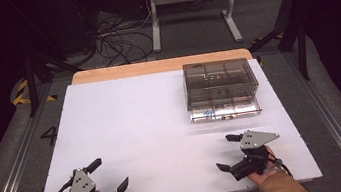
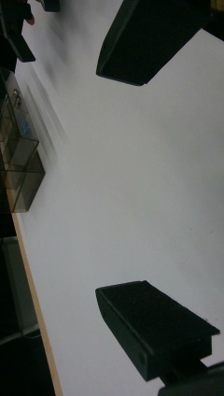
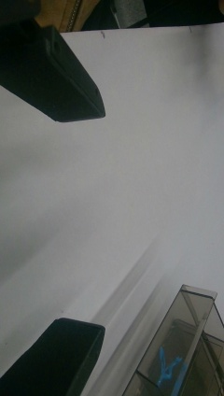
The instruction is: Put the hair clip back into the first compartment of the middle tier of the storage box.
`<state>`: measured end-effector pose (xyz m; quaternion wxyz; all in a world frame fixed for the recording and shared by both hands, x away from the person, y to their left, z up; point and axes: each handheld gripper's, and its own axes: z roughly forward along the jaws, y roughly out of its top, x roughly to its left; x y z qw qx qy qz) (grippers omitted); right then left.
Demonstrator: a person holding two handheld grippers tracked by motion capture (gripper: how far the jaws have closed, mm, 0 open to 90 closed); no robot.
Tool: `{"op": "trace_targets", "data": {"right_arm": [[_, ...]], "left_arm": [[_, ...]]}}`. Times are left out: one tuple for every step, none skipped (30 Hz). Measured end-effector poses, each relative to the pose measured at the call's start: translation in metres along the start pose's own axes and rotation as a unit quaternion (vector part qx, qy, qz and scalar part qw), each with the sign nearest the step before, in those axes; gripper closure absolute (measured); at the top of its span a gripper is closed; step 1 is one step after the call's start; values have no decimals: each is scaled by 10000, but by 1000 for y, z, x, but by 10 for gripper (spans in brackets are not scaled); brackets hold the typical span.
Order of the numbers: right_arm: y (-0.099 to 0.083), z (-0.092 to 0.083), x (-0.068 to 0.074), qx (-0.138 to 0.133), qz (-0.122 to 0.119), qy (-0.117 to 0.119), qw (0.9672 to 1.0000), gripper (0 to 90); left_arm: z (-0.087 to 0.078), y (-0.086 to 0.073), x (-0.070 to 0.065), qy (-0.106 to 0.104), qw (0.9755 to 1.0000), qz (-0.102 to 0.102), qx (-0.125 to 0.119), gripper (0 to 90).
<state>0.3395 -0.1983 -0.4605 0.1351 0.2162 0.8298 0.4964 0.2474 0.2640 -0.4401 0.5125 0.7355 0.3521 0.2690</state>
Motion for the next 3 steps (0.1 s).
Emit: {"op": "trace_targets", "data": {"right_arm": [[0,-1,0,-11,8,17,10000,3],[0,-1,0,-11,7,11,10000,3],[0,-1,0,-4,2,0,10000,3]], "left_arm": [[0,0,1,12,10000,23,-2,7],[0,0,1,7,10000,12,-2,7],[0,0,1,6,10000,4,-5,7]]}}
